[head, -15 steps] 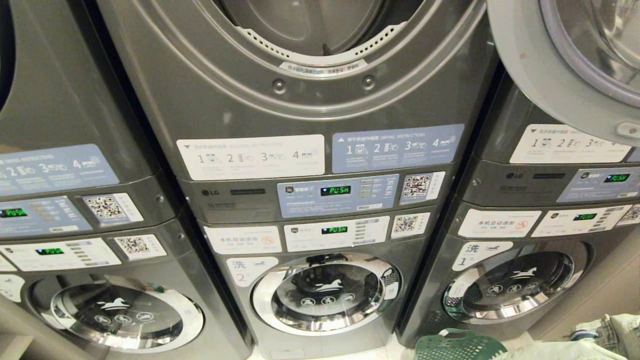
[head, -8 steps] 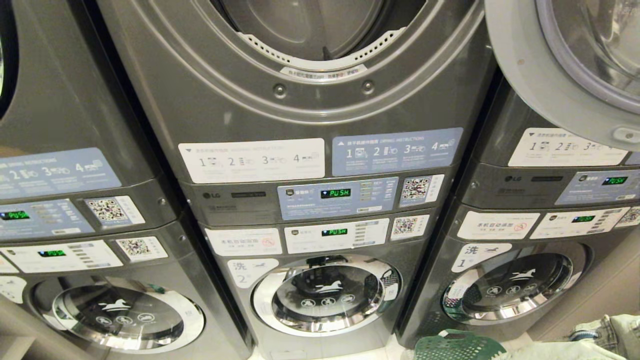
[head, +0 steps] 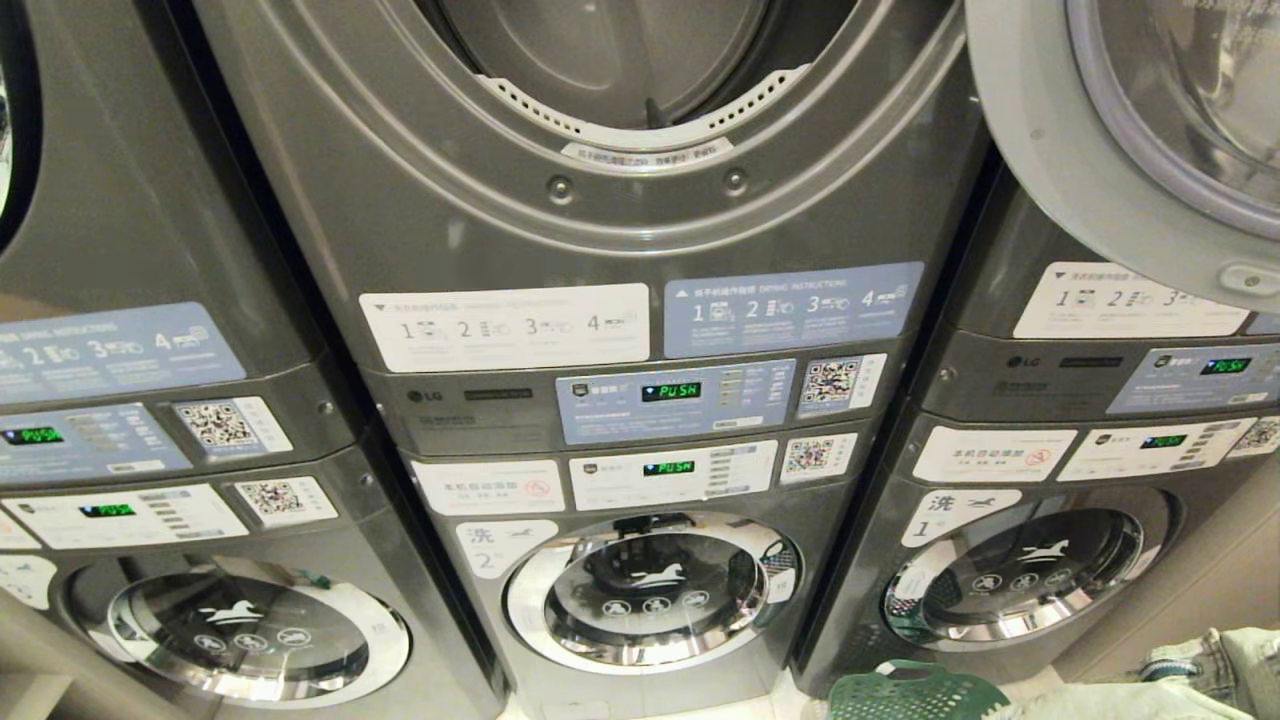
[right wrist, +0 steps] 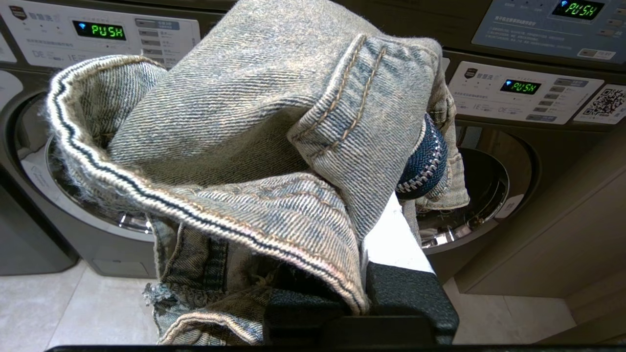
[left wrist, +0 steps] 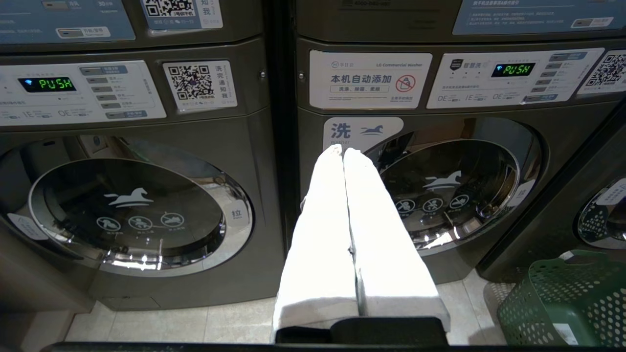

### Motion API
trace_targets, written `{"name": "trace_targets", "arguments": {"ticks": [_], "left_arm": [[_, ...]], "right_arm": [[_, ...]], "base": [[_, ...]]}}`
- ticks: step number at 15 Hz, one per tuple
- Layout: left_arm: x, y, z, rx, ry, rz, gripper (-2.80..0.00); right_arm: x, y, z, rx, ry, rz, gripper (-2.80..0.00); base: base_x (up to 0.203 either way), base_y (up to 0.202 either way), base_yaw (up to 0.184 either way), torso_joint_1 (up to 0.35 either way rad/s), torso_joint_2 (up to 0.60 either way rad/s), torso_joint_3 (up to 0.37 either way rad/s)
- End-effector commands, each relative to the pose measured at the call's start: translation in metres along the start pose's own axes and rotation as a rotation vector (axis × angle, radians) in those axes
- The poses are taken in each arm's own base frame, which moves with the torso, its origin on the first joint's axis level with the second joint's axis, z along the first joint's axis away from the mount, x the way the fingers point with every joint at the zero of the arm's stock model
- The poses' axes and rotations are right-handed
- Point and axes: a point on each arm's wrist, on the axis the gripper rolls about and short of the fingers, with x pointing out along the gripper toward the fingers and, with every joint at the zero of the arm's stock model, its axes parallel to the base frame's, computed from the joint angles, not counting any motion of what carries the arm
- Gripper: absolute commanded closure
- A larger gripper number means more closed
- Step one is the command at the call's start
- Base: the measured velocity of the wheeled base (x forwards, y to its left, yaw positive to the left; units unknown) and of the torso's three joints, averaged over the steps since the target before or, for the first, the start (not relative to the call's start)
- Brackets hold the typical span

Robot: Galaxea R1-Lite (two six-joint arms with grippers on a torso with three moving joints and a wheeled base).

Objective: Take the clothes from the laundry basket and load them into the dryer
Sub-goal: Put the clothes in the dryer

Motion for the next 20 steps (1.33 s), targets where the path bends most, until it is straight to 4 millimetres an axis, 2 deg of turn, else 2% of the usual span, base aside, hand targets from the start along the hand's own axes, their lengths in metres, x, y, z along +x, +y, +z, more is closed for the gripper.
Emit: {"name": "trace_targets", "arguments": {"ticks": [1,20], "left_arm": [[0.0001,0.0,0.0,0.0,0.001,0.001,0.0],[0.0001,0.0,-0.0001,0.001,0.001,0.0,0.0]], "right_arm": [[0.0001,0.0,0.0001,-0.002,0.001,0.001,0.0],[0.0001,0.0,0.0001,-0.002,0.001,0.002,0.0]], "base": [[0.0,0.0,0.0,0.075,-0.15,-0.075],[0.0,0.0,0.0,0.057,-0.11,-0.054]]}}
